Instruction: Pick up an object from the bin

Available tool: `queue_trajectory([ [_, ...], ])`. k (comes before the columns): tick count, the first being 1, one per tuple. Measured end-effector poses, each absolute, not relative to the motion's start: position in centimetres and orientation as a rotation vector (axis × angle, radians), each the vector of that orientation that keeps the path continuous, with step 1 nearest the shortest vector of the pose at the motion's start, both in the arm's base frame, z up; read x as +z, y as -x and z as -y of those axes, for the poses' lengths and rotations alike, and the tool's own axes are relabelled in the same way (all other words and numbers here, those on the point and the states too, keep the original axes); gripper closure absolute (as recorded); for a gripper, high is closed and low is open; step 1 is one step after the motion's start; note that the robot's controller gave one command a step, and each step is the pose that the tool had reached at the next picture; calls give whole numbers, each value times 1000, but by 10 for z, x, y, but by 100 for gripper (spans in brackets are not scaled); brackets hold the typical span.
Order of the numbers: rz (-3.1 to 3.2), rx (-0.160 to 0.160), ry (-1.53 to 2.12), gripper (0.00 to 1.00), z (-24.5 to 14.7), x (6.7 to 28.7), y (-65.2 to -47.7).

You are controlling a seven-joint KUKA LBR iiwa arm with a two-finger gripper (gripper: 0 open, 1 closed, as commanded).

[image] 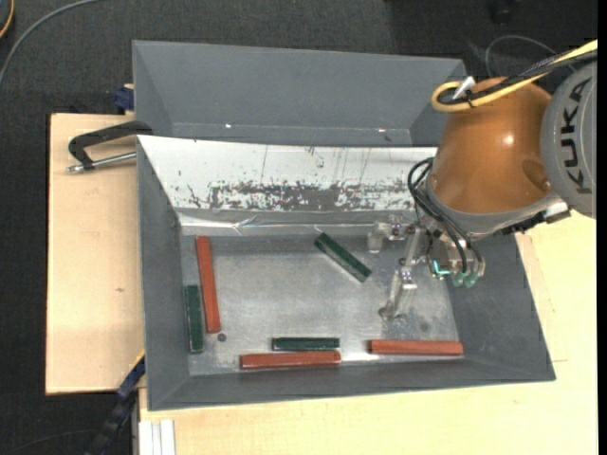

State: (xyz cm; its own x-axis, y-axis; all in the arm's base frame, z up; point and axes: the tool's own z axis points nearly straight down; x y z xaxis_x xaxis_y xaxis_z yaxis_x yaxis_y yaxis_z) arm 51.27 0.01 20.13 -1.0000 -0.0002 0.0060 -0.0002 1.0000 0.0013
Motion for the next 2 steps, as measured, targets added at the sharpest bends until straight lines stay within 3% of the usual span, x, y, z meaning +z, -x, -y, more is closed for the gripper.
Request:
queue_trajectory([
  [1, 3156, 1, -5, 0, 17, 290, -498],
  [2, 3135, -3, 93, 0, -17, 155, -534],
])
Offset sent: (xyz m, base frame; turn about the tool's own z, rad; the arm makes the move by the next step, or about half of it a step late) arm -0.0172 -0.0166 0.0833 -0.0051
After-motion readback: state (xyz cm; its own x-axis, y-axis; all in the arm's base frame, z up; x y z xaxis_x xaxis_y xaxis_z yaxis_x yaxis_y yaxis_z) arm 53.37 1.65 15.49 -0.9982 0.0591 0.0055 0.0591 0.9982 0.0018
